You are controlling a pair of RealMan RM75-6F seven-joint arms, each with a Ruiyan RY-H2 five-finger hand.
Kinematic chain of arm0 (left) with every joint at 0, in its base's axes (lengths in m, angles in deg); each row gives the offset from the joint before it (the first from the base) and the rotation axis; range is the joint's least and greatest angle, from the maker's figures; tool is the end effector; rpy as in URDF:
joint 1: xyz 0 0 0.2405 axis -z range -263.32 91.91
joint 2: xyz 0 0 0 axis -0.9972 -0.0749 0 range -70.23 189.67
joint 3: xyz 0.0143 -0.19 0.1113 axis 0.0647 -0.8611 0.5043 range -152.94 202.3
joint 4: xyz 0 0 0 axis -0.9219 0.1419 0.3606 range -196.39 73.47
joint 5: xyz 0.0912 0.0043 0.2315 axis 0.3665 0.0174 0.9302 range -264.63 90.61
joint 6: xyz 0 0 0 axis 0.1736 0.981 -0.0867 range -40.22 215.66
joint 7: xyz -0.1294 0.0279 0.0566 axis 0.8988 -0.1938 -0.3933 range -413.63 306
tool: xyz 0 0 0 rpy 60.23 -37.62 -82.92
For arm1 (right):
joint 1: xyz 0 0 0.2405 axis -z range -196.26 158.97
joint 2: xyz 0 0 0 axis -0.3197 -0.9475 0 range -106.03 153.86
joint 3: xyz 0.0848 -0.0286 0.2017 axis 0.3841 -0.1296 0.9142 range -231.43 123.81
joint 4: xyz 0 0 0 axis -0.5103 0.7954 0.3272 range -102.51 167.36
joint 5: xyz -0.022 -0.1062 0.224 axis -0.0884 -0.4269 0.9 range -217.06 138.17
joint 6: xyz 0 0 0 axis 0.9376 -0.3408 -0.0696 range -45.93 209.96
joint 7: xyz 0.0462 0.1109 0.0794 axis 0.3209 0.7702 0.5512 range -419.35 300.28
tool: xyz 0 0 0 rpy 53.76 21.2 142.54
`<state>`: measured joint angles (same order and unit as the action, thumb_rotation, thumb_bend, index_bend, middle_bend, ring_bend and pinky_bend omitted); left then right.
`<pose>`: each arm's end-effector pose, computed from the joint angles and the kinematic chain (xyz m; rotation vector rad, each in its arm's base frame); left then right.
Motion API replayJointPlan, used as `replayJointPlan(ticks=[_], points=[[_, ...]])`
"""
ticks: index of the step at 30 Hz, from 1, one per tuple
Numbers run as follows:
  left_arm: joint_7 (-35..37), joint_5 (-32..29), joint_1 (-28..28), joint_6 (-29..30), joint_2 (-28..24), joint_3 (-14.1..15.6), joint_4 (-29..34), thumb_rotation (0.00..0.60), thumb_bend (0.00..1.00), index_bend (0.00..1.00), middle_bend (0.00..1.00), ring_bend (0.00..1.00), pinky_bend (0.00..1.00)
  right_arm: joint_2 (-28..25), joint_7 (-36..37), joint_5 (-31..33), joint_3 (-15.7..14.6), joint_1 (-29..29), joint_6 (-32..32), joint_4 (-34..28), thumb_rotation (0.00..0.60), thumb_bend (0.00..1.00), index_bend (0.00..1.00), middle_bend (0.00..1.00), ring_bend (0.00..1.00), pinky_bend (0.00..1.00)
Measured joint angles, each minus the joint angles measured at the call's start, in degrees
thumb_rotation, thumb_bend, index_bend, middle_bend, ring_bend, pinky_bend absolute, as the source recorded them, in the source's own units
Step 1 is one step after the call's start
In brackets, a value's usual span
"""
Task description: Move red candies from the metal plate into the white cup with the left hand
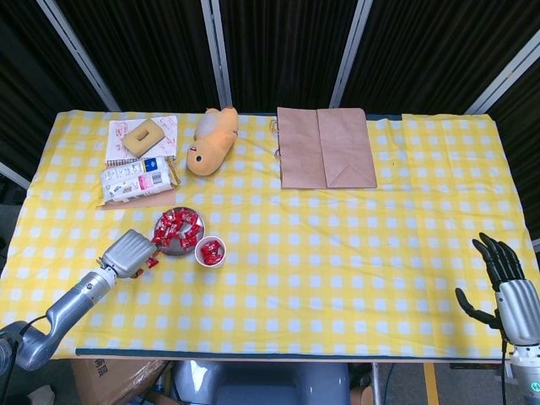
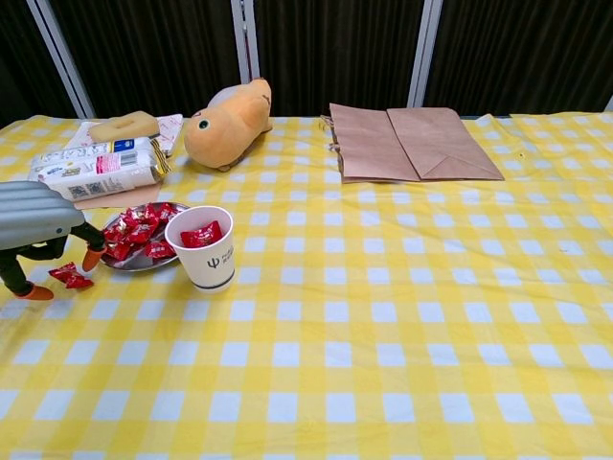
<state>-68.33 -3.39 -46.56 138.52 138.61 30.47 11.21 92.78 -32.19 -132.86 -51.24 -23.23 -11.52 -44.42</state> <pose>-0.2541 0.3074 -0.0193 -2.1714 -0.5534 -0.4737 -0.3182 -0.1799 0.1232 1.3372 -0.9817 1.2791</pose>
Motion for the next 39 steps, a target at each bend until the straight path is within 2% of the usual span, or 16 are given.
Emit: replayJointPlan(ticks=[9,16,20,31,39], points=[[-0.5,-0.3,-0.1,-0.8,1.4,-0.8,-0.9,0.600,0.29,0.46,0.99,1.00,0.99,0.0,-0.1,0.0,0.0,0.0,0.1,0.0,0.600,0.42,0.00,0.00,0.00,0.00],[-1.0,-0.7,-0.2,-1.3,1.7,-1.2,-1.0,0.600,0.41,0.50,0.99,1.00,0.99,0.1,-0.2,0.1,0.0,0.0,0.1,0.0,0.600,0.42,0.00,0.00,0.00,0.00],[-1.6,-1.5,-0.5,-1.7,2.0,-1.5,-1.1,0.600,0.44,0.53,1.00,1.00,0.99,0.1,-0.2,0.0,0.0,0.0,0.0,0.0,0.600,0.42,0.00,0.00,0.00,0.00],[-1.8,-1.3,-0.9,-0.7,1.5,-2.2,0.3,0.600,0.44,0.56,1.00,1.00,0.99,0.1,-0.1,0.1,0.0,0.0,0.0,0.1,0.600,0.42,0.00,0.00,0.00,0.00],[-1.5,1.0,-0.9,3.2,-2.6,-3.5,6.4,0.600,0.44,0.57,1.00,1.00,0.99,0.1,0.0,0.1,0.1,0.0,0.1,0.1,0.600,0.42,0.00,0.00,0.00,0.00]])
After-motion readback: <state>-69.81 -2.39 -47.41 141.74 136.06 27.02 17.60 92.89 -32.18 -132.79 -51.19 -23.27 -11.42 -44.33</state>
